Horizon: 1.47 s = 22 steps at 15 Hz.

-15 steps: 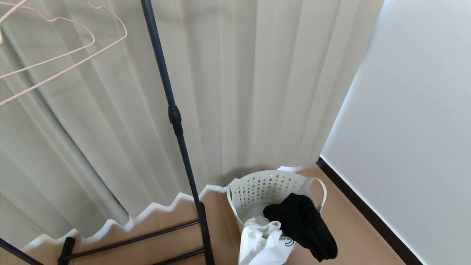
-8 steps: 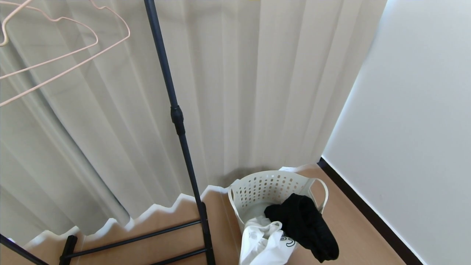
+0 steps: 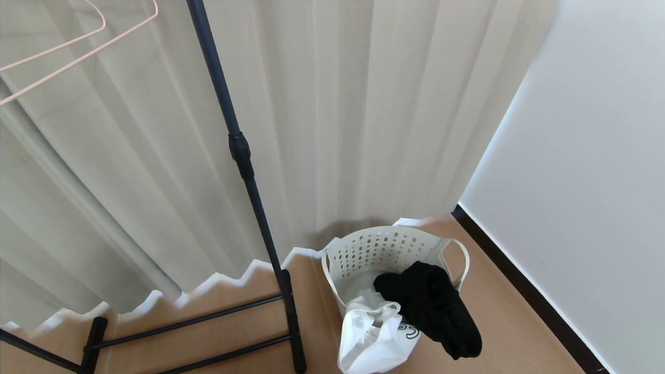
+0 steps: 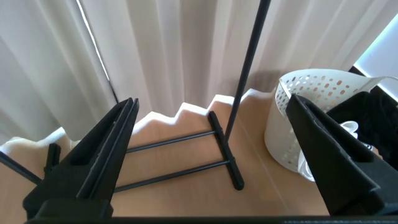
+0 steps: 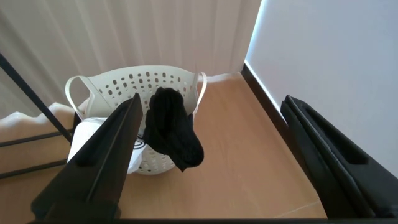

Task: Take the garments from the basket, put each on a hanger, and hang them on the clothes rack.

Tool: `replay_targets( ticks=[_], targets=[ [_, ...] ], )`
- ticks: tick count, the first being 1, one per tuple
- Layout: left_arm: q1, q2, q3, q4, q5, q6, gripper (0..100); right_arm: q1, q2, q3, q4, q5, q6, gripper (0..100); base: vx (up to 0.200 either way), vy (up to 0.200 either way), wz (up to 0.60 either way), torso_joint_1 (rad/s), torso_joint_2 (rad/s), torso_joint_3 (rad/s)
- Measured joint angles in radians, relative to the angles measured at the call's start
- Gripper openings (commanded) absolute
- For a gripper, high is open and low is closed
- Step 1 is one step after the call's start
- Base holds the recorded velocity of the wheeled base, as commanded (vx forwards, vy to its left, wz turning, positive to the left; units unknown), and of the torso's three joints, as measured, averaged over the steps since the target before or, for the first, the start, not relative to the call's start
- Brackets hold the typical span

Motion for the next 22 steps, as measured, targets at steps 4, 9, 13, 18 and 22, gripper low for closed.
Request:
replay_targets(
  ticks=[4, 9, 13, 18, 22],
  targets=[
    [0.000, 0.000, 0.000, 0.000, 0.000, -0.001, 100, 0.000, 0.000, 0.000, 0.000, 0.000, 0.000, 100, 0.000, 0.000, 0.00, 0.004, 0.01, -0.201],
    [0.000, 0.000, 0.000, 0.000, 0.001, -0.001, 100, 0.000, 0.000, 0.000, 0.000, -0.001, 0.001, 100, 0.000, 0.000, 0.00, 0.004, 0.00, -0.198],
    [0.000, 0.000, 0.000, 0.000, 0.002, -0.003, 100, 0.000, 0.000, 0.000, -0.003, -0.004, 0.014, 100, 0.000, 0.000, 0.00, 0.005, 0.01, -0.199],
    [0.000, 0.000, 0.000, 0.000, 0.010, -0.004, 100, -0.002, 0.021, -0.012, 0.048, -0.023, -0.032, 100, 0.000, 0.000, 0.00, 0.003, 0.00, -0.141],
    [0.000, 0.000, 0.000, 0.000, 0.010, -0.004, 100, 0.008, 0.270, -0.051, 0.037, -0.014, -0.121, 100, 0.000, 0.000, 0.00, 0.000, 0.00, 0.000]
  ],
)
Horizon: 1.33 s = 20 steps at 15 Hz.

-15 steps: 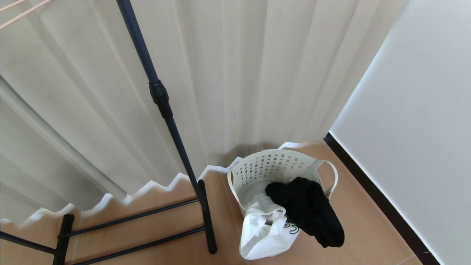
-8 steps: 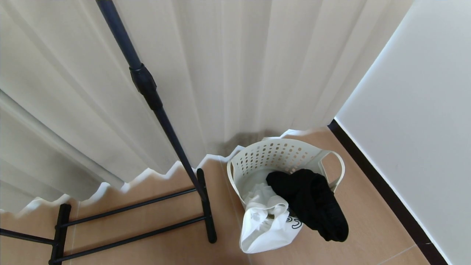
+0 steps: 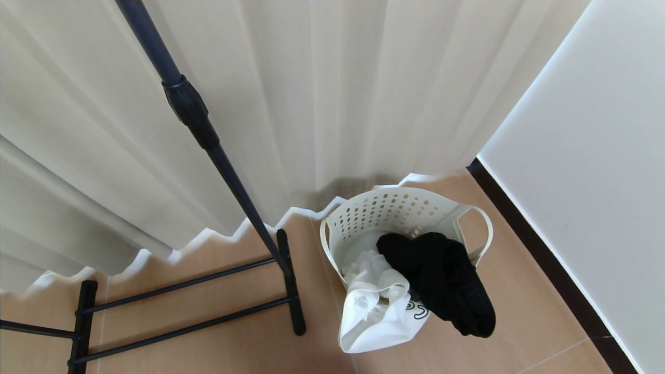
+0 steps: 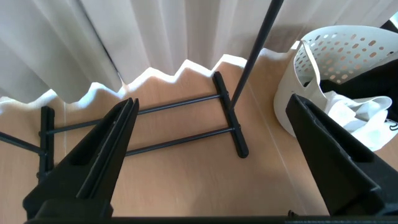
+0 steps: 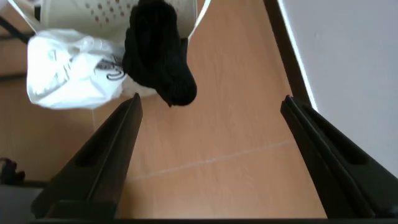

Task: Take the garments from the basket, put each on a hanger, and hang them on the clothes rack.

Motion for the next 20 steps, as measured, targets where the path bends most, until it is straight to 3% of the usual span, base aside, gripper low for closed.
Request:
replay_targets(
  ticks=[3, 7, 10, 13, 16, 20],
  targets=[
    [0.000, 0.000, 0.000, 0.000, -0.003, 0.010, 100, 0.024, 0.329, -0.079, -0.069, -0.010, -0.125, 100, 0.000, 0.000, 0.00, 0.000, 0.00, 0.000],
    [0.000, 0.000, 0.000, -0.001, -0.005, 0.008, 100, 0.050, 0.742, -0.262, -0.122, -0.042, -0.359, 100, 0.000, 0.000, 0.00, 0.000, 0.00, 0.000],
    [0.000, 0.000, 0.000, -0.001, -0.004, 0.007, 100, 0.087, 1.006, -0.429, -0.154, -0.140, -0.488, 100, 0.000, 0.000, 0.00, 0.000, 0.00, 0.000],
    [0.000, 0.000, 0.000, -0.002, -0.005, 0.007, 100, 0.142, 1.238, -0.546, -0.309, -0.249, -0.520, 100, 0.000, 0.000, 0.00, 0.000, 0.00, 0.000],
    [0.000, 0.000, 0.000, -0.001, -0.005, 0.007, 100, 0.172, 1.462, -0.599, -0.560, -0.333, -0.528, 100, 0.000, 0.000, 0.00, 0.000, 0.00, 0.000],
    [0.000, 0.000, 0.000, -0.001, -0.005, 0.008, 100, 0.200, 1.709, -0.623, -0.890, -0.360, -0.509, 100, 0.000, 0.000, 0.00, 0.000, 0.00, 0.000]
  ],
)
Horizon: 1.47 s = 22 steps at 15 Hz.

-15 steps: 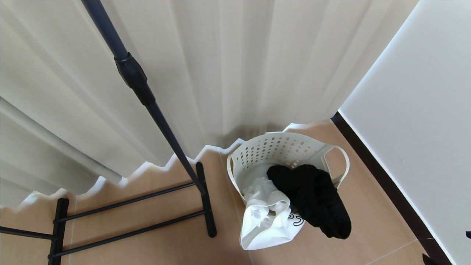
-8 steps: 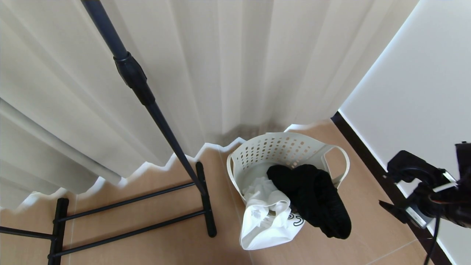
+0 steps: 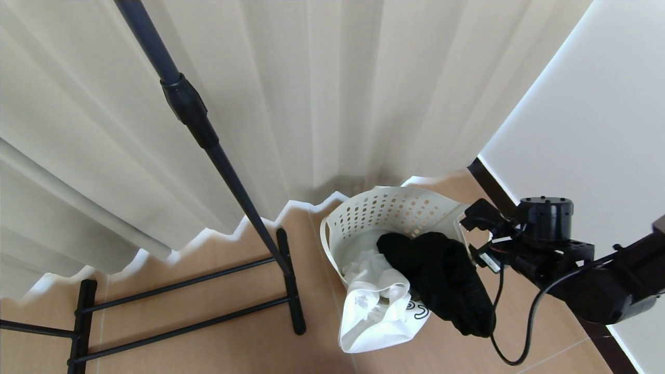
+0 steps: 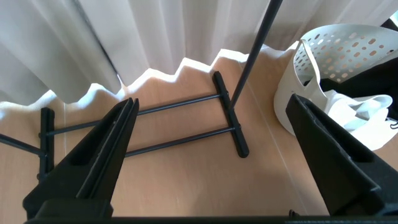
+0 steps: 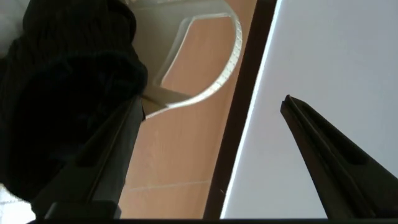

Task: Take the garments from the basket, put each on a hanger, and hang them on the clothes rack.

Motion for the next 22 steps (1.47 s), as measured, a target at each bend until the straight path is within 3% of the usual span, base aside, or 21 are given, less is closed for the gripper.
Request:
replay_targets(
  ticks=[3, 11, 20, 21, 22],
  targets=[
    [0.000, 0.000, 0.000, 0.000, 0.000, 0.000, 100, 0.005, 0.124, -0.020, -0.108, -0.003, 0.012, 100, 0.000, 0.000, 0.00, 0.000, 0.00, 0.000],
    [0.000, 0.000, 0.000, 0.000, 0.000, 0.000, 100, 0.006, 0.207, -0.059, -0.112, 0.006, 0.060, 100, 0.000, 0.000, 0.00, 0.000, 0.00, 0.000],
    [0.000, 0.000, 0.000, 0.000, 0.000, 0.000, 100, 0.027, 0.307, -0.223, -0.114, 0.010, 0.071, 100, 0.000, 0.000, 0.00, 0.000, 0.00, 0.000],
    [0.000, 0.000, 0.000, 0.000, 0.000, 0.000, 100, 0.029, 0.314, -0.236, -0.114, 0.009, 0.073, 0, 0.000, 0.000, 0.00, 0.000, 0.00, 0.000],
    [0.000, 0.000, 0.000, 0.000, 0.000, 0.000, 100, 0.031, 0.321, -0.245, -0.114, 0.009, 0.074, 0, 0.000, 0.000, 0.00, 0.000, 0.00, 0.000]
  ],
)
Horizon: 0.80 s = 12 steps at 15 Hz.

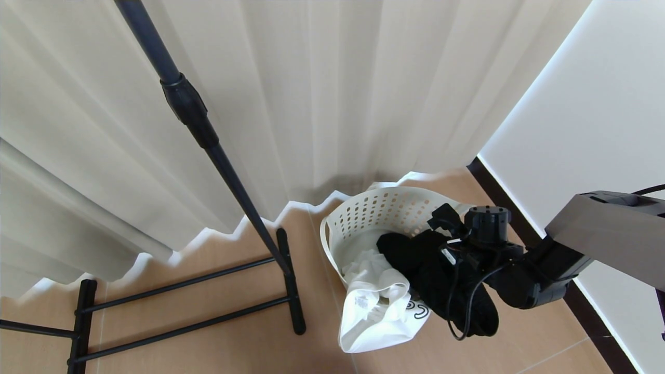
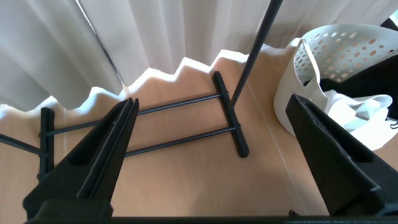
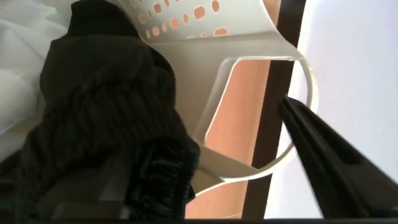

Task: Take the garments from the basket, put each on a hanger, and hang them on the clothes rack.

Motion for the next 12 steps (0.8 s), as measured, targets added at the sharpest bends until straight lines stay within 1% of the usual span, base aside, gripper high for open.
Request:
replay_targets(
  ticks=[3, 4, 6, 8, 9, 11, 12],
  targets=[
    [0.000, 0.000, 0.000, 0.000, 0.000, 0.000, 100, 0.001, 0.026, -0.010, -0.023, 0.000, 0.002, 0, 0.000, 0.000, 0.00, 0.000, 0.00, 0.000],
    [0.000, 0.000, 0.000, 0.000, 0.000, 0.000, 100, 0.001, 0.036, -0.007, -0.063, 0.000, 0.009, 0, 0.000, 0.000, 0.00, 0.000, 0.00, 0.000],
    [0.000, 0.000, 0.000, 0.000, 0.000, 0.000, 100, 0.002, 0.049, 0.024, -0.134, 0.000, 0.056, 0, 0.000, 0.000, 0.00, 0.000, 0.00, 0.000],
    [0.000, 0.000, 0.000, 0.000, 0.000, 0.000, 100, 0.003, 0.030, 0.097, -0.168, -0.001, 0.102, 0, 0.000, 0.000, 0.00, 0.000, 0.00, 0.000],
    [0.000, 0.000, 0.000, 0.000, 0.000, 0.000, 100, 0.005, -0.006, 0.151, -0.180, 0.000, 0.134, 0, 0.000, 0.000, 0.00, 0.000, 0.00, 0.000],
    [0.000, 0.000, 0.000, 0.000, 0.000, 0.000, 100, 0.024, -0.120, 0.277, -0.187, 0.000, 0.210, 0, 0.000, 0.000, 0.00, 0.000, 0.00, 0.000],
    [0.000, 0.000, 0.000, 0.000, 0.000, 0.001, 100, 0.043, -0.200, 0.356, -0.189, 0.000, 0.249, 0, 0.000, 0.000, 0.00, 0.000, 0.00, 0.000]
  ],
)
